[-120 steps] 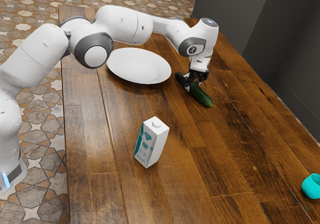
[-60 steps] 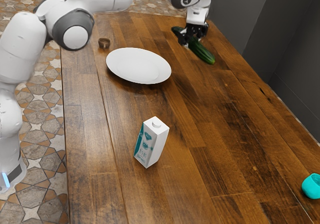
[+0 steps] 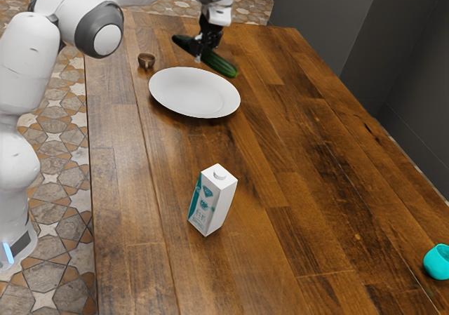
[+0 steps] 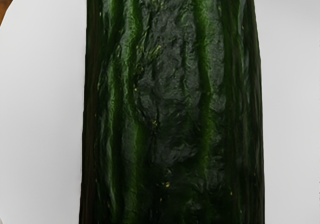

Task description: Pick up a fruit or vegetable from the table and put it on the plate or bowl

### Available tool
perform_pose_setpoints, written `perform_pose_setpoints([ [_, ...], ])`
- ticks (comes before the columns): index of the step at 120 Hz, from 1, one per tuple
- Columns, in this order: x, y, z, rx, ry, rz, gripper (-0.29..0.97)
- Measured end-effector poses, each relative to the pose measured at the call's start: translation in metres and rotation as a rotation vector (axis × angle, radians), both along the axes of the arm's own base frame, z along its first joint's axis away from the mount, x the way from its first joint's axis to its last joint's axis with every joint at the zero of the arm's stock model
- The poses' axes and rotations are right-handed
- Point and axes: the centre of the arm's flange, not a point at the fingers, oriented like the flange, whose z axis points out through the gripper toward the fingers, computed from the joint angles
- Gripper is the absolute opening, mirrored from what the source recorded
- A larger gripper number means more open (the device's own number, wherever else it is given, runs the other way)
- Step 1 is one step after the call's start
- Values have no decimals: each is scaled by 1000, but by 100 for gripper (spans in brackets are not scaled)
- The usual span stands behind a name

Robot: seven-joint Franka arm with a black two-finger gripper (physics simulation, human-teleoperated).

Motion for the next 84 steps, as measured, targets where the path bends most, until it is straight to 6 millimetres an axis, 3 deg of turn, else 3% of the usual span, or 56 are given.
perform_pose_setpoints([
  [13,-16,-5,-9,-11,4,3,19],
  [53,-13,-26,-21,-20,-8,-28,20],
  [68,-8,-32,-24,-23,-3,-39,47],
  [84,-8,-28,-25,-22,-4,-34,60],
])
